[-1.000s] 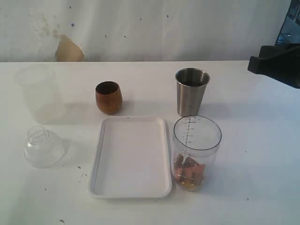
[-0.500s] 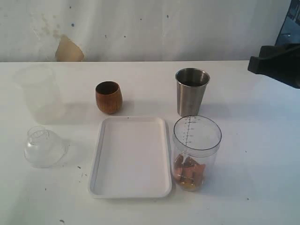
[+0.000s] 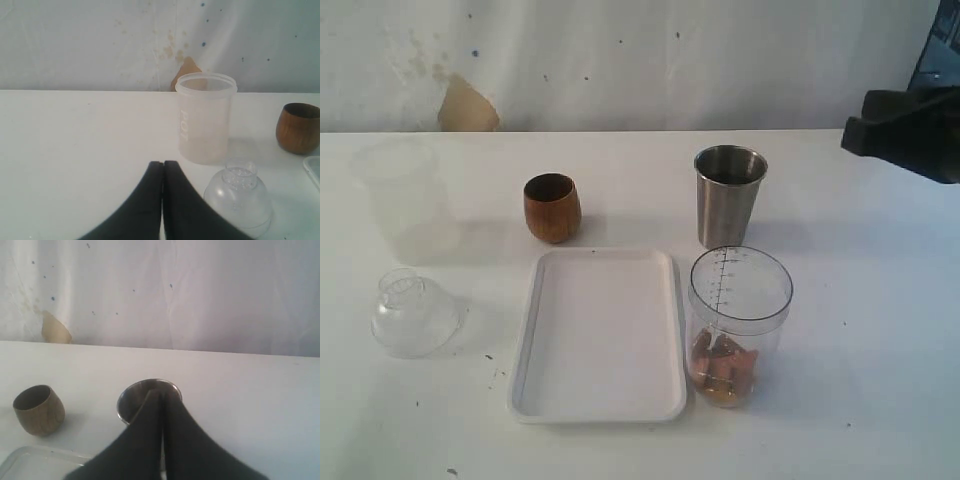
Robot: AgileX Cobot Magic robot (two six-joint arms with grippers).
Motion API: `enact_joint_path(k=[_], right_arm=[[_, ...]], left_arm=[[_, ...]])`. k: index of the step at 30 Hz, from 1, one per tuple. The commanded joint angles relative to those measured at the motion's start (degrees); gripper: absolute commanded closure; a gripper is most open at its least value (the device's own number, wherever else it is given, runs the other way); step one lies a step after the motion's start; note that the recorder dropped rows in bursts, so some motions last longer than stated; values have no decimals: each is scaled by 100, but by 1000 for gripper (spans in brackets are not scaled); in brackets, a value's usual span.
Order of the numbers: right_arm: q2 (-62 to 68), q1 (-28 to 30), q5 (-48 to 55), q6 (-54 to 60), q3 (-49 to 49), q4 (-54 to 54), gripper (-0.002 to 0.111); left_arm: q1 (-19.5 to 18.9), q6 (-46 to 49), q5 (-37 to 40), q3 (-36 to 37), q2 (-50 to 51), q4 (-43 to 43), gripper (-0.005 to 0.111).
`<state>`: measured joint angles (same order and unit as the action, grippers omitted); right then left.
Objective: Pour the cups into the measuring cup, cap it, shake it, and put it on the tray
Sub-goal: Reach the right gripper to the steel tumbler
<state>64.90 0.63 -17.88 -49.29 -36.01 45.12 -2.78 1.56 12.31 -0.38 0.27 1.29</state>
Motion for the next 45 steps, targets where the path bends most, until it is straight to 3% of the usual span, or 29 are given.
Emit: enact_joint_path(k=[1,4,6,8,19,45], right_arm=[[485,40,-382,518,-7,12,89],[996,40,-1027,561,-7,12,45],[1342,40,-1443,570,-65,12,21],[1686,40,-1530,584,-189,12,11],[3132,40,-1545,1798,-951,-68,10],[5189,40,-3472,3179,-1150,-1105,10]], left_arm=[[3,-1,-64,38,-27,12,106],[3,-1,-64,38,-27,12,106],[3,-1,-64,38,-27,12,106],[3,-1,-64,38,-27,12,106],[3,-1,-64,38,-27,12,106],[3,-1,-64,38,-27,12,106]])
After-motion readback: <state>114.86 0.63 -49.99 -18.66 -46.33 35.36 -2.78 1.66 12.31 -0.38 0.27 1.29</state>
